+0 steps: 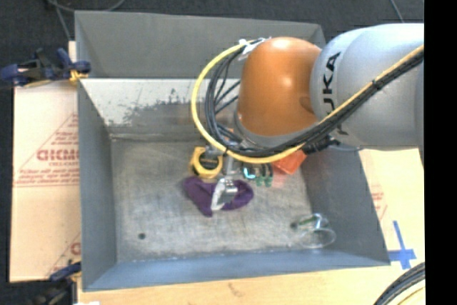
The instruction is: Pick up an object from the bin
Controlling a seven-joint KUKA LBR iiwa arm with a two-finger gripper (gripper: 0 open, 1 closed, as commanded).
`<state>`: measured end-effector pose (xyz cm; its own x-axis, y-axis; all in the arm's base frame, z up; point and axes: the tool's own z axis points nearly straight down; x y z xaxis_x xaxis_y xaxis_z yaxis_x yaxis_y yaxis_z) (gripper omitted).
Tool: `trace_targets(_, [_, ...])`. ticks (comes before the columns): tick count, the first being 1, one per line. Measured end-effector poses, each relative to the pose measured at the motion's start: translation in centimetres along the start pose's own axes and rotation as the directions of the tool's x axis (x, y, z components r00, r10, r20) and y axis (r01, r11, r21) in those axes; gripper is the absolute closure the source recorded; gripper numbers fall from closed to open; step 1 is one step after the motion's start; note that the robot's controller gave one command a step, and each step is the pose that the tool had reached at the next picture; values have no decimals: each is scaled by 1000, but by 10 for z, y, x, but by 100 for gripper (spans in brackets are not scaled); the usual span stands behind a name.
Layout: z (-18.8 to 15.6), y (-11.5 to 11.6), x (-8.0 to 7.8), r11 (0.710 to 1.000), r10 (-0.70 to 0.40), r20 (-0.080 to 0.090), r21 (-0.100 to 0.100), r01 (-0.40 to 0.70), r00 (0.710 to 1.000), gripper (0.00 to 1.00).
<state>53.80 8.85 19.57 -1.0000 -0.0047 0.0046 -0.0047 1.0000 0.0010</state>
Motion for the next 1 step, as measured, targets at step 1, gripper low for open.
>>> trace_targets(1, [-4, 0, -1, 1000, 2, 7, -1, -2, 1000, 0])
